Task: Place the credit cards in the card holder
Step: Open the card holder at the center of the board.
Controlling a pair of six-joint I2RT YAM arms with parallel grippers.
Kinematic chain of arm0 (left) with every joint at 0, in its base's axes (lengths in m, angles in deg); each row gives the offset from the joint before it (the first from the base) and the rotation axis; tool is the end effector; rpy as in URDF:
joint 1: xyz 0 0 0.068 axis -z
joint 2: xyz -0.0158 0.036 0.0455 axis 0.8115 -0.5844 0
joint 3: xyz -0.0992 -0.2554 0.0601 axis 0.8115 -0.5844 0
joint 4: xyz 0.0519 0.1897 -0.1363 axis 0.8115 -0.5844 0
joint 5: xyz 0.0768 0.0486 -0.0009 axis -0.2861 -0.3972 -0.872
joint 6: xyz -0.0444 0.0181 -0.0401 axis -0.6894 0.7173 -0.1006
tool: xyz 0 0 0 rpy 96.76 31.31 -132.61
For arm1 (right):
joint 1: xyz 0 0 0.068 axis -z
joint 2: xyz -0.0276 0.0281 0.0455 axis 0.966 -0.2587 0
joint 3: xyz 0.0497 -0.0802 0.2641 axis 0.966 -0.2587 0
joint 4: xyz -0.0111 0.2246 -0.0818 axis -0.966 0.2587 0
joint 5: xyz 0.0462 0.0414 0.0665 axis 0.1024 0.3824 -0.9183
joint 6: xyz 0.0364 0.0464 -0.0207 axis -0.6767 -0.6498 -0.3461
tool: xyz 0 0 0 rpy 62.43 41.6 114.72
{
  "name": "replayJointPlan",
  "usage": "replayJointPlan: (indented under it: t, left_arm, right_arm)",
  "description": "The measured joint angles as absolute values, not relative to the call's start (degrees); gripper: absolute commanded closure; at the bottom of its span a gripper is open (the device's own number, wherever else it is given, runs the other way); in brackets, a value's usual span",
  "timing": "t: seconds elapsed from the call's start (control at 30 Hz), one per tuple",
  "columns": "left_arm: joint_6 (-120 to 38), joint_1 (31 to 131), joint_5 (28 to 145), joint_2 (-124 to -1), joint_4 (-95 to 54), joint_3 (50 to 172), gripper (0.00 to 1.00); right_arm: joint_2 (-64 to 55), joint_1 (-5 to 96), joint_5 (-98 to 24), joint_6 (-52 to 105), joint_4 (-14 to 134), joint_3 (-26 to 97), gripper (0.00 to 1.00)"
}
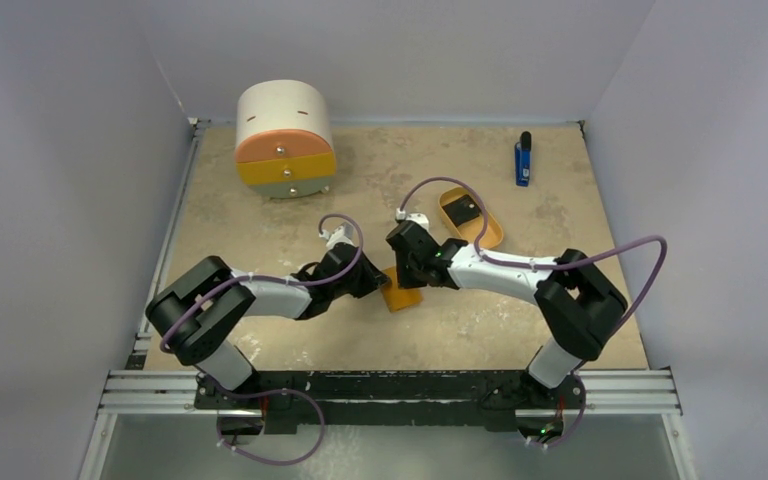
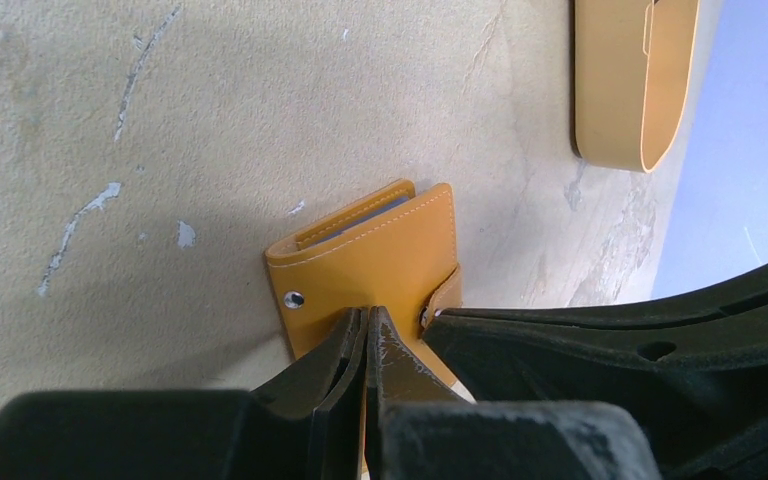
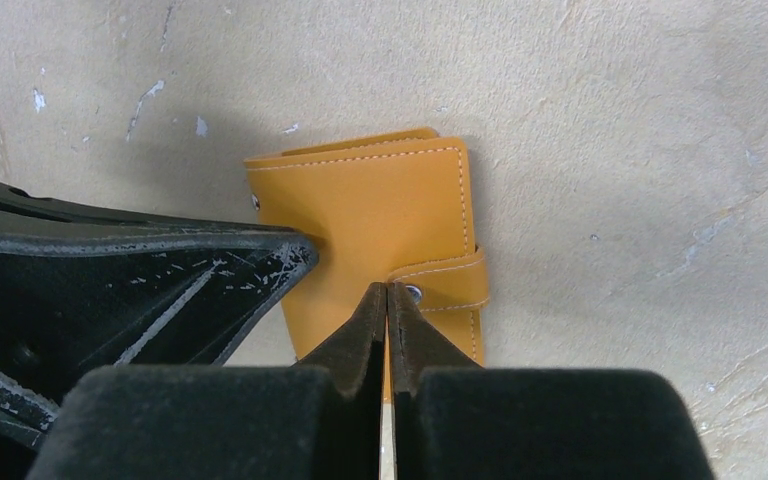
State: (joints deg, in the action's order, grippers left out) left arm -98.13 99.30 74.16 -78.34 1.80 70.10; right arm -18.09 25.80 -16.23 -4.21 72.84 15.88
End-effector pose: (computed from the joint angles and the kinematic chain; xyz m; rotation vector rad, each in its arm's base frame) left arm 0.2048 -0.2006 0.1531 -0.5251 2.3320 -0.9780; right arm 0.2209 0.2399 0.2001 -0.1602 2.4771 0.3871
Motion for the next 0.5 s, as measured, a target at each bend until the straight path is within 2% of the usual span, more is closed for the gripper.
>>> replayJointPlan:
  t: [0.5]
  left_arm:
    - [-98.33, 99.3, 75.12, -80.44, 4.79, 70.02, 1.0]
  right_arm:
    - [-13.08, 25.8, -14.94, -7.45, 75.88, 12.71, 1.0]
